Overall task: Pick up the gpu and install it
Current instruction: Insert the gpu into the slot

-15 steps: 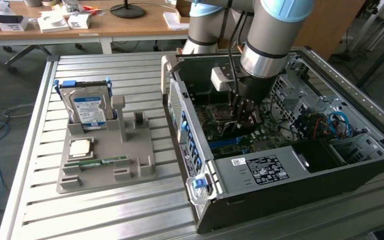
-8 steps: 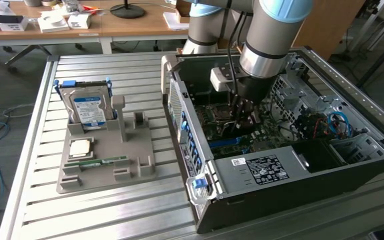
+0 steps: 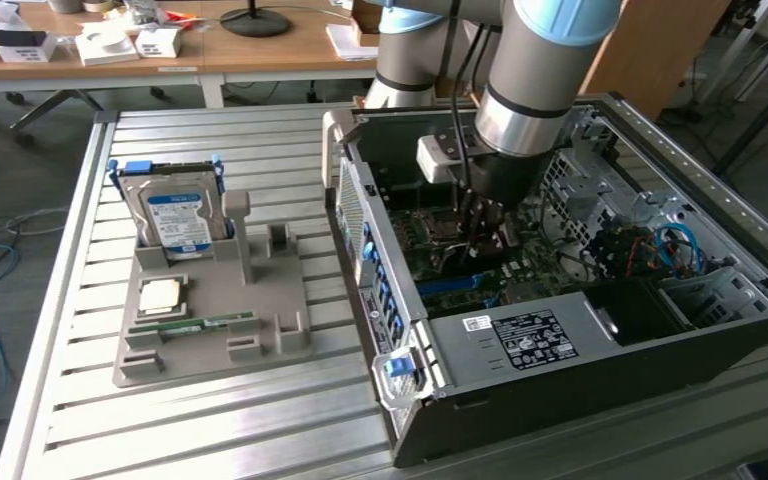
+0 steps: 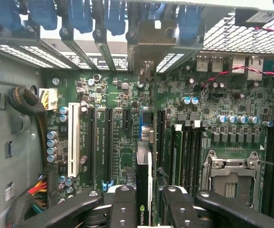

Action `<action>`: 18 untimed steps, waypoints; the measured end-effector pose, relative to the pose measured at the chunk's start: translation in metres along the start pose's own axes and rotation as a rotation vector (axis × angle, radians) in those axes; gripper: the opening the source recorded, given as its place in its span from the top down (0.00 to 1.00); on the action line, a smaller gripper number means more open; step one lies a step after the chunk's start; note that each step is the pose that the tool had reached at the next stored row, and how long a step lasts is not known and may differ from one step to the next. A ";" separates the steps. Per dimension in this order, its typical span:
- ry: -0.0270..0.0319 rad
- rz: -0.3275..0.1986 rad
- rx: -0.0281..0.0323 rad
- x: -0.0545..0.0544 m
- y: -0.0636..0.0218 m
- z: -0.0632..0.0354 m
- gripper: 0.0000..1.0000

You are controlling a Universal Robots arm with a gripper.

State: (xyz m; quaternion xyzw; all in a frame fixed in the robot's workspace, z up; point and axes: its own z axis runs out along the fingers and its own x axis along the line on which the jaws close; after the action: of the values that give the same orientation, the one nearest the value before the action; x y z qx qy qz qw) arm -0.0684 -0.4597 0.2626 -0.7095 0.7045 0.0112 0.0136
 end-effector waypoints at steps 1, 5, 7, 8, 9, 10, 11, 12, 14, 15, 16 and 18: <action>0.0001 0.000 -0.0001 0.000 0.0004 0.0000 0.74; 0.0000 0.000 0.0000 0.000 0.0013 0.0000 0.74; 0.0000 0.000 0.0000 0.000 0.0013 0.0000 0.74; 0.0000 0.000 0.0000 0.000 0.0017 0.0000 0.74; 0.0000 0.000 0.0000 0.000 0.0022 0.0000 0.74; 0.0000 0.000 0.0000 0.000 0.0026 0.0000 0.74; 0.0000 0.000 0.0000 0.000 0.0026 0.0000 0.74; -0.0001 0.000 0.0000 0.000 0.0026 0.0001 0.74; 0.0000 0.000 0.0000 0.000 0.0029 0.0001 0.74; 0.0000 0.000 0.0000 0.000 0.0029 0.0001 0.74; 0.0000 0.000 0.0000 0.000 0.0032 0.0002 0.74; 0.0000 0.000 0.0000 0.000 0.0034 0.0002 0.74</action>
State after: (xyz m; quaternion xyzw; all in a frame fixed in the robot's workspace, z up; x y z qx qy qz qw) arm -0.0718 -0.4597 0.2624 -0.7095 0.7045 0.0113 0.0136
